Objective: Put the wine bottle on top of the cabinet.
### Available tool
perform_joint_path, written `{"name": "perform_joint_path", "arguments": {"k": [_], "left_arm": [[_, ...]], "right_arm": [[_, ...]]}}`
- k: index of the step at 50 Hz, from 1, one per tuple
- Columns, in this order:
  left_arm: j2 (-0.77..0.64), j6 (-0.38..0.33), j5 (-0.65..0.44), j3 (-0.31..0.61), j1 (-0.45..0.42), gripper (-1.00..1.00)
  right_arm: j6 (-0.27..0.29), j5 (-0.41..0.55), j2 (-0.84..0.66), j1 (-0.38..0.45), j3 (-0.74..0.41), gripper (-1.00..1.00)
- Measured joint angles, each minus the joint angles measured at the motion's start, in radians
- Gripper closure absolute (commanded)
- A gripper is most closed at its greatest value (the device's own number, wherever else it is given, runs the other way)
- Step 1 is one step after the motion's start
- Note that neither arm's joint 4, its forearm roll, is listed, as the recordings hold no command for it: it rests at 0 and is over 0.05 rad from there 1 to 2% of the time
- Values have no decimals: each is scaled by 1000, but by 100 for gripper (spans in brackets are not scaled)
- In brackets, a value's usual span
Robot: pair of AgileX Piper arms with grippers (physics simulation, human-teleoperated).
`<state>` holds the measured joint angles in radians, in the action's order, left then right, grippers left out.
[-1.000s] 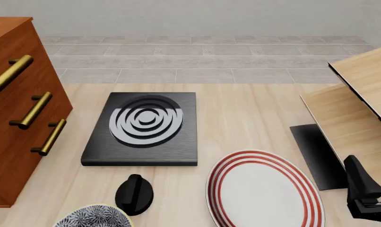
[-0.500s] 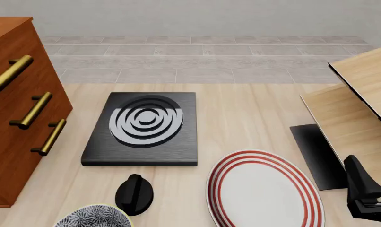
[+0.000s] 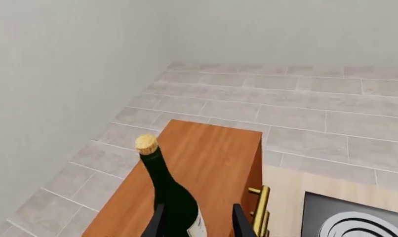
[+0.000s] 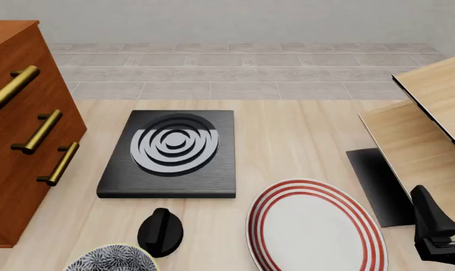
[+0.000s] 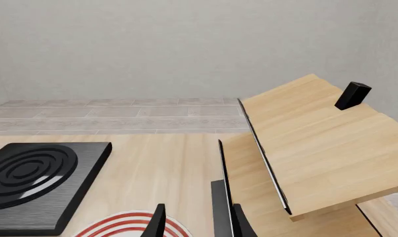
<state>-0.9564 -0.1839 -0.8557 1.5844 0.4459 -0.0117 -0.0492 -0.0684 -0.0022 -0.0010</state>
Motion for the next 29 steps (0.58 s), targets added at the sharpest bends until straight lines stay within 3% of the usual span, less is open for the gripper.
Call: {"name": "perform_joint_path", "arguments": {"k": [19, 29], "left_arm": [[114, 12, -143, 80, -60, -100], [200, 14, -218, 79, -105, -100]], "right_arm": [[0, 0, 0, 0, 0, -100], [0, 0, 0, 0, 0, -100]]}}
